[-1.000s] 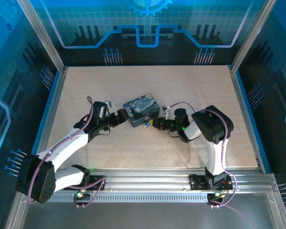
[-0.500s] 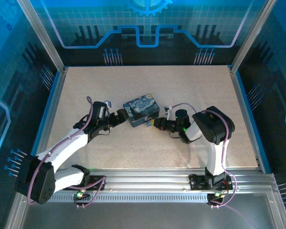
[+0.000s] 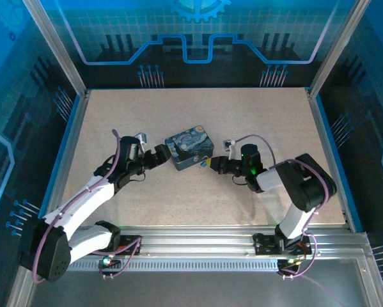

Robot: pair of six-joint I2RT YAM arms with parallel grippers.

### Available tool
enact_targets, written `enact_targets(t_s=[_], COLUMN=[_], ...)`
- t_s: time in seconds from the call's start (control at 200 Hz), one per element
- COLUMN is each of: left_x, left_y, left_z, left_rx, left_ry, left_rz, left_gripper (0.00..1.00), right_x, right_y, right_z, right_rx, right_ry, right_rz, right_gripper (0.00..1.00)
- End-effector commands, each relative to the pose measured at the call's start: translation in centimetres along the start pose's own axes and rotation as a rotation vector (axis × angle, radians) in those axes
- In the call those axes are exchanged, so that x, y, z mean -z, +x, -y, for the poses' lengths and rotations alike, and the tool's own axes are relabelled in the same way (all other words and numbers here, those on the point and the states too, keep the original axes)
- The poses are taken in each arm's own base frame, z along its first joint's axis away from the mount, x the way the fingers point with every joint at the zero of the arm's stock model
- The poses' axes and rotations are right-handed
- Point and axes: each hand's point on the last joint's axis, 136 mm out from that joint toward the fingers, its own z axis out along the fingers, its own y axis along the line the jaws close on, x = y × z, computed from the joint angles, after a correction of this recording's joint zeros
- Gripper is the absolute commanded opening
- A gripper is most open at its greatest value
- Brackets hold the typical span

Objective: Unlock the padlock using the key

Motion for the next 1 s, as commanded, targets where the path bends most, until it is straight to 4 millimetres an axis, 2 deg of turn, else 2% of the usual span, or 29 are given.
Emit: enact_targets(t_s=[0.0, 0.2, 0.355, 0.48, 0.75, 0.995], left_x=[0.7, 0.9, 0.8, 0.9, 0.8, 0.7], left_y=[-0.5, -0.6, -0.6, -0.7, -0.4, -0.3], left_z=[-0.9, -1.5, -1.9, -1.8, -2.1, -2.0], left_rx=[-0.033, -0.037, -0.032, -0.029, -0.019, -0.012], left_ry=[-0.042, -0.061, -0.072, -0.067, -0.075, -0.070], left_rz=[0.033, 0.050, 0.050, 0.054, 0.045, 0.040], left_gripper=[0.99, 0.99, 0.99, 0.99, 0.99, 0.99], right_x=[1.4, 3.4, 4.7, 6.0, 8.5, 8.5], right_y=[0.8, 2.7, 4.2, 6.3, 9.6, 10.7], right_z=[-0.7, -2.8, -3.6, -3.9, -2.5, -1.2], right_rx=[0.045, 0.075, 0.074, 0.068, 0.036, 0.018], right_ry=[0.029, 0.060, 0.088, 0.125, 0.206, 0.237], right_rz=[-0.050, -0.134, -0.172, -0.240, -0.278, -0.315], right_gripper=[0.00, 0.00, 0.00, 0.00, 0.00, 0.00])
